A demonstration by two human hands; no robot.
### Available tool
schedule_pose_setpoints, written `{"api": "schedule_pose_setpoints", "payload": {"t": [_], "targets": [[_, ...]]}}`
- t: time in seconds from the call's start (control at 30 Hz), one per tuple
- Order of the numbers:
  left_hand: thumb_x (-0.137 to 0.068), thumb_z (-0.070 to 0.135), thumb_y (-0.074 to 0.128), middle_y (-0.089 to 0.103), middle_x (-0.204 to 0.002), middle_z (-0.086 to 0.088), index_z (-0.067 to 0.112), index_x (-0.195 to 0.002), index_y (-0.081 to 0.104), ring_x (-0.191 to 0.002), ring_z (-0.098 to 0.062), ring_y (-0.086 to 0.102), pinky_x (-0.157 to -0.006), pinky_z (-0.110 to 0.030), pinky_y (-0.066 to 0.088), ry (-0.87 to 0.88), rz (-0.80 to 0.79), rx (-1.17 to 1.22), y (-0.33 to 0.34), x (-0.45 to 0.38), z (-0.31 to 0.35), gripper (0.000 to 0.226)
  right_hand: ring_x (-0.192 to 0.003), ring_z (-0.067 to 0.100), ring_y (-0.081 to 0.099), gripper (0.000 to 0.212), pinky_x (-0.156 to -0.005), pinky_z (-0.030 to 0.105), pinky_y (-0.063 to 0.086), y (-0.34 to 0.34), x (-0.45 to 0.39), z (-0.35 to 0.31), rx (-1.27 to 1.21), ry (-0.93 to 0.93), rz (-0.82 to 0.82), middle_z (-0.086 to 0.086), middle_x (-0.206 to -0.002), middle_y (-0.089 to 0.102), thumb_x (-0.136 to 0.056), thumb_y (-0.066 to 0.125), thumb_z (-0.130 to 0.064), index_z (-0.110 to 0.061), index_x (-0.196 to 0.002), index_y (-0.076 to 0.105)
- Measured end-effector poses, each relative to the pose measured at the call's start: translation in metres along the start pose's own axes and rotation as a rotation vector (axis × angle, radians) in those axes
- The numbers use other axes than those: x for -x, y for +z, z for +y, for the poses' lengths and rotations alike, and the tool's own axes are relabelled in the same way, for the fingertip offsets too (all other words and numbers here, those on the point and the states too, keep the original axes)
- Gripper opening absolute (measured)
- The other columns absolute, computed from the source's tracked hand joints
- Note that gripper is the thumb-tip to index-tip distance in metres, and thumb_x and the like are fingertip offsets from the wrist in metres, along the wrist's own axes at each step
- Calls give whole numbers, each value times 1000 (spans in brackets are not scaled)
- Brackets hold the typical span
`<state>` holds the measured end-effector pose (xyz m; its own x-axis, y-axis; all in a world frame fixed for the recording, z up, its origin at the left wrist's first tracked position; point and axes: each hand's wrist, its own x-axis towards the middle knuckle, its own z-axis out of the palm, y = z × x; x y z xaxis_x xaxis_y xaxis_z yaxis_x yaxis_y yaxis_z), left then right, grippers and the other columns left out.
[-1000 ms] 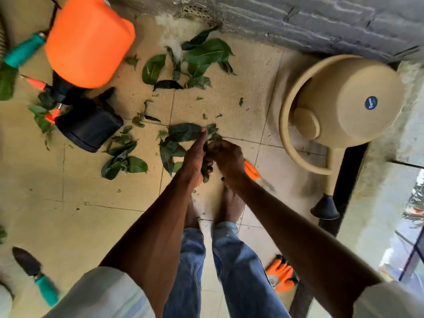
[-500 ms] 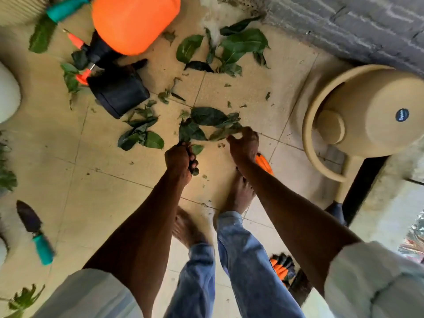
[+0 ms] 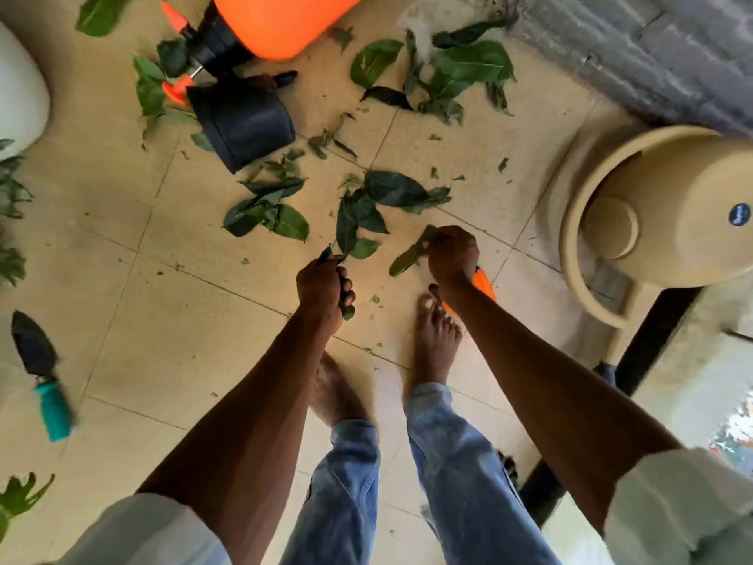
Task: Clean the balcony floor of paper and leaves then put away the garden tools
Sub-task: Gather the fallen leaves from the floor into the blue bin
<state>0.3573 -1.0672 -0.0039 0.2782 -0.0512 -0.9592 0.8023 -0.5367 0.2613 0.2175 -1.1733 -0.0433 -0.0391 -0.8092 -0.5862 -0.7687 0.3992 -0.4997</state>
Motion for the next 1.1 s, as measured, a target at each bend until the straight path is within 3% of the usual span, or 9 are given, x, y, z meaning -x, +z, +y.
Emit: {"api": "schedule_pose_setpoints", "payload": {"t": [0.1,0.2,0.37,0.53,0.6,0.73,0.83,0.97,1.1], "targets": [[-99,11,44,43,-55,3,16,-79,53,-41,-10,32,-37,-20,24,-5,3,34,2,0,-2,22,-85,26,66,12,-69,25,50,2,-11,-19,97,-234,-104,14,-90,72,-81,62,1,-4,-86,73],[-100,10,44,43,-58,2,16,-79,52,-43,-10,32,-36,-19,24,-1,2,88,4,-6,-6,22,-99,31,58,14,-73,20,39,18,-34,-43,414,-571,-135,23,-111,60,-87,58,1,-1,-90,72],[-99,8,44,44,-59,4,17,-87,56,-44,-9,35,-37,-20,26,11,0,179,2,-20,-12,20,-133,28,30,20,-101,41,45,40,-57,-42,751,-707,-307,7,-147,32,-86,62,-3,-11,-101,71],[-101,14,48,44,-61,3,15,-90,60,-44,-8,38,-36,-21,29,32,1,186,4,-23,-17,16,-118,32,50,31,-93,38,46,38,-54,-31,877,-781,-265,18,-129,51,-97,41,-3,-2,-125,57],[-101,21,50,42,-60,3,14,-91,60,-42,-7,35,-35,-21,26,56,-5,144,7,-21,-19,15,-109,30,57,29,-87,32,47,29,-50,-29,747,-731,-215,16,-119,60,-96,45,-1,-5,-119,62],[-90,54,59,40,-52,7,14,-87,59,-42,-7,32,-37,-23,25,62,-75,62,13,-8,-17,40,-66,18,63,16,-52,30,49,16,-15,-35,51,-343,-65,4,-78,69,-83,62,-2,-14,-92,59],[-76,73,59,43,-53,5,20,-75,56,-45,-9,35,-42,-24,26,-11,-188,49,24,4,-15,54,-64,15,62,22,-54,26,45,8,25,-42,-248,-69,-222,0,-72,69,-74,73,-4,-24,-72,63],[-89,45,64,68,-76,-7,8,-98,67,-64,-18,62,-51,-26,47,-13,-170,194,33,9,-17,39,-65,22,62,13,-59,31,48,13,62,-35,-246,29,-475,15,-71,66,-78,63,6,-4,-75,71],[-100,16,49,64,-69,-4,12,-84,65,-49,-11,52,-40,-20,39,18,-24,180,21,8,-15,22,-77,21,67,15,-73,33,54,5,47,-25,-307,-27,-684,7,-78,72,-76,69,7,6,-91,72]]}}
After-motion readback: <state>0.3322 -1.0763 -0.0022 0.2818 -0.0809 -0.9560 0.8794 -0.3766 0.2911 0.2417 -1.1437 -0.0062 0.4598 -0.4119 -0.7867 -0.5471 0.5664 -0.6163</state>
